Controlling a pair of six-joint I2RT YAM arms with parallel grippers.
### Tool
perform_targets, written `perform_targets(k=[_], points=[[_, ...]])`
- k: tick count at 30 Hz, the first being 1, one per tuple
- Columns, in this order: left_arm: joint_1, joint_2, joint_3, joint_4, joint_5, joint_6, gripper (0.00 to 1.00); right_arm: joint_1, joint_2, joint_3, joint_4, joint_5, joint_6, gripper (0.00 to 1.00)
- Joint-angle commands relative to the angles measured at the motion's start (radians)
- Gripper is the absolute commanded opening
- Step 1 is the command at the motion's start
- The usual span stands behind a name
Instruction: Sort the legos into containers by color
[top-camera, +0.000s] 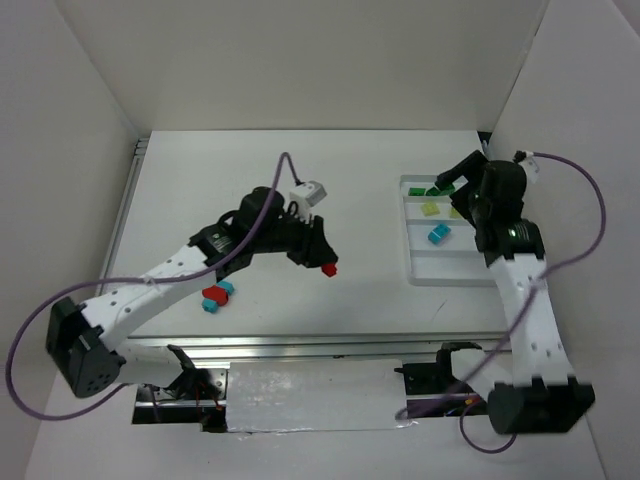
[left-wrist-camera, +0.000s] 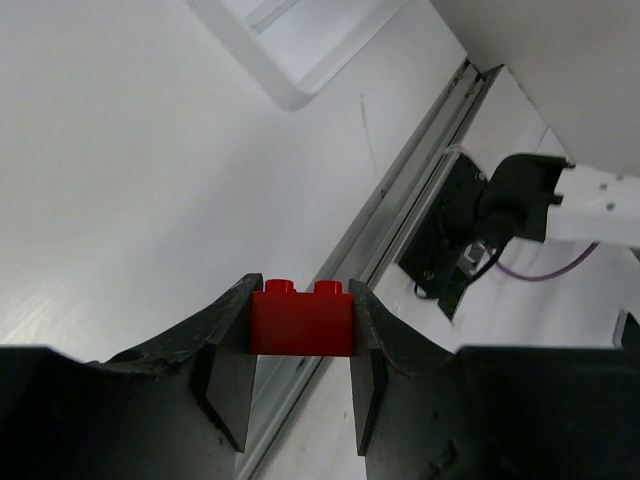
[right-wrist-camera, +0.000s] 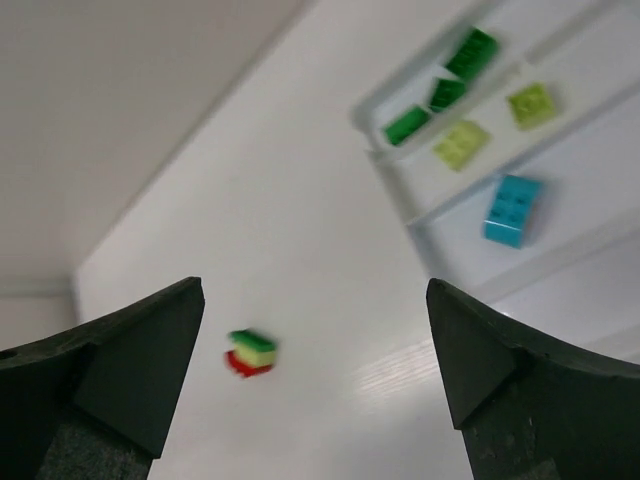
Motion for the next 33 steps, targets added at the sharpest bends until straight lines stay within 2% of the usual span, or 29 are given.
perform_targets(k=[1,6,10,14,16,22,27,33], points=[[-0.085,0.147,0.115,0.175,-0.073,-0.001,0.00,0.070,-0.253,0.003,-0.084,-0.037,-0.032,1.00],[-0.152,0.437,0.308,0.312,-0.171,0.020,0.00,0.079,-0.435,0.000,-0.187,-0.091,-0.051,1.00],[-0.225,0.595,0.443,0.397,-0.342,0.042,0.00,0.084,-0.511,0.014,-0.239,-0.149,-0.034,1.00],[-0.235,0.757,0.528,0.500,-0.346,0.022,0.00,0.082,-0.591,0.048,-0.251,-0.178,0.009,1.00],[-0.238,0.817,0.603,0.533,-0.346,0.002,0.04,0.082,-0.628,0.071,-0.259,-0.194,0.018,1.00],[-0.272,1.055,0.841,0.474,-0.346,0.016,0.13,0.082,-0.643,0.077,-0.294,-0.261,-0.012,1.00],[-0.275,1.140,0.959,0.424,-0.383,0.026,0.27,0.084,-0.679,0.045,-0.294,-0.280,-0.022,1.00],[-0.277,1.160,0.945,0.422,-0.375,0.011,0.36,0.084,-0.680,0.028,-0.293,-0.283,-0.035,1.00]])
